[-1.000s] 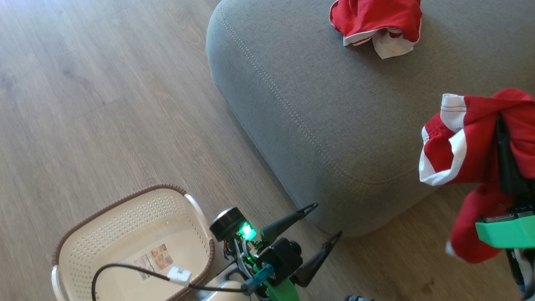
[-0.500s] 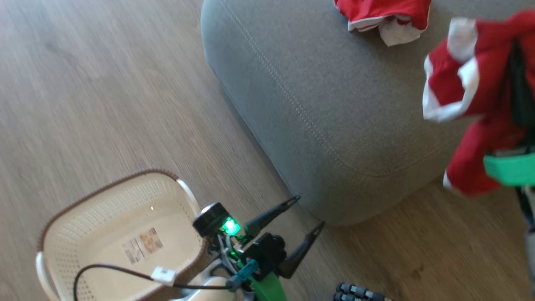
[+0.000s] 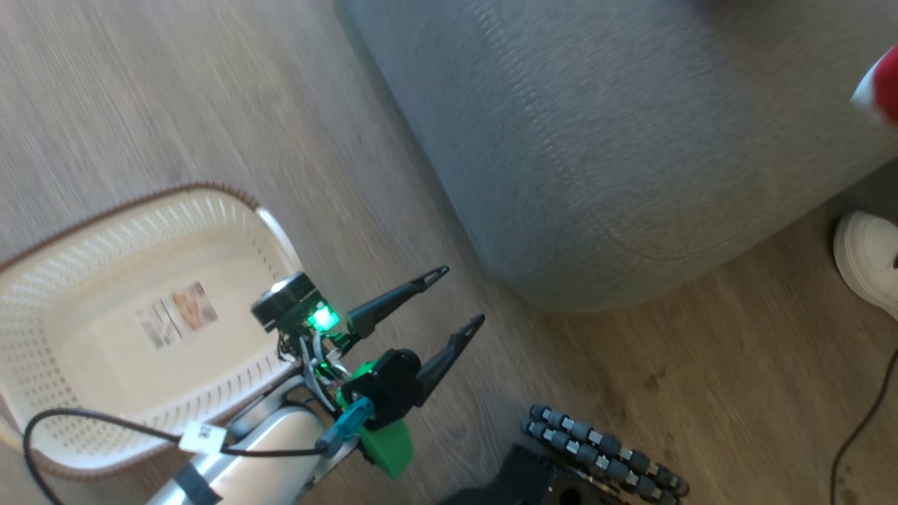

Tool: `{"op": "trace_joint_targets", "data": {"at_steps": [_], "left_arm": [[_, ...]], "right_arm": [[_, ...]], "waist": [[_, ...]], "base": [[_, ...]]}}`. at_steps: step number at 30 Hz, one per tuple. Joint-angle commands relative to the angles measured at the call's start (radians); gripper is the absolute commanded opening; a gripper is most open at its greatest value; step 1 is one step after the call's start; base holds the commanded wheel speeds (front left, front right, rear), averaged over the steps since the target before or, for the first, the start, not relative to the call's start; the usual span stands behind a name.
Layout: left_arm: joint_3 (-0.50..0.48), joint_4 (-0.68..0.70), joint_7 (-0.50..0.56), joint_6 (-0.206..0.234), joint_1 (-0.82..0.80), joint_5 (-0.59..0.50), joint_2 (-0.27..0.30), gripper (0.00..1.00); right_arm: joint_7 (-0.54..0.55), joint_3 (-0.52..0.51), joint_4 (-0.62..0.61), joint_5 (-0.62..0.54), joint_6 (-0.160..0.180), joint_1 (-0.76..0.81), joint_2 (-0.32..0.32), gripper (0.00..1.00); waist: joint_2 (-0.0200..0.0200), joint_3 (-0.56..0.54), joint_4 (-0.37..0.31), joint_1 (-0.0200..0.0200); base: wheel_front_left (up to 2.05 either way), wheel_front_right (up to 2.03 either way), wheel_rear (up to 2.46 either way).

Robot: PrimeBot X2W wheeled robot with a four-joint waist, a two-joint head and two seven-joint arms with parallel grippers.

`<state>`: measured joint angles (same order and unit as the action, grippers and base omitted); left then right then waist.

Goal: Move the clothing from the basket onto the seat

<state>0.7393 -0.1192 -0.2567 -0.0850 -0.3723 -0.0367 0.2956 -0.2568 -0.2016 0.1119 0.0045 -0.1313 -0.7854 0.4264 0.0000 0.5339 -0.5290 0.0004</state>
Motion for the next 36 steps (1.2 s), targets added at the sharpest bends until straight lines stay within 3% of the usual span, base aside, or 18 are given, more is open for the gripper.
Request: {"op": "trace_joint_targets", "data": {"at_steps": [1,7,10,16,19,26,36], "left_arm": [[-0.032,0.050,-0.005,0.007,-0.020,-0.006,0.015,1.00],[-0.025,0.100,-0.005,0.003,-0.045,-0.007,0.066,1.00],[-0.021,0.110,-0.005,0.010,-0.054,-0.009,0.079,1.00],[-0.023,0.122,-0.005,0.036,-0.053,0.003,0.091,1.00],[-0.022,0.121,-0.005,0.044,-0.055,0.009,0.095,1.00],[-0.007,0.129,-0.005,0.051,-0.085,0.006,0.094,1.00],[0.007,0.126,-0.005,0.060,-0.101,0.021,0.092,1.00]], "right_arm": [[-0.005,-0.014,0.007,0.015,0.001,-0.050,0.052,0.00],[0.006,-0.066,0.225,0.045,0.001,-0.274,0.122,0.00],[0.008,-0.160,0.328,-0.007,0.001,-0.369,0.144,0.00],[0.002,-0.299,0.458,-0.145,0.001,-0.481,0.112,0.00],[0.023,-0.374,0.566,-0.151,0.001,-0.513,0.066,0.00],[0.051,-0.395,0.774,-0.237,0.001,-0.534,0.005,0.00],[0.138,-0.393,0.969,-0.296,0.001,-0.567,-0.044,0.00]], "waist": [[0.0000,0.089,0.024,-0.0004],[0.0000,0.161,0.072,-0.0004],[0.0000,0.186,0.107,-0.0004],[0.0000,0.205,0.165,-0.0004],[0.0000,0.212,0.186,-0.0004],[0.0000,0.250,0.203,-0.0004],[0.0000,0.265,0.212,-0.0004]], "base": [[0.00,0.00,0.00],[0.00,0.00,0.00],[0.00,0.00,0.00],[0.00,0.00,0.00],[0.00,0.00,0.00],[0.00,0.00,0.00],[0.00,0.00,0.00]]}}
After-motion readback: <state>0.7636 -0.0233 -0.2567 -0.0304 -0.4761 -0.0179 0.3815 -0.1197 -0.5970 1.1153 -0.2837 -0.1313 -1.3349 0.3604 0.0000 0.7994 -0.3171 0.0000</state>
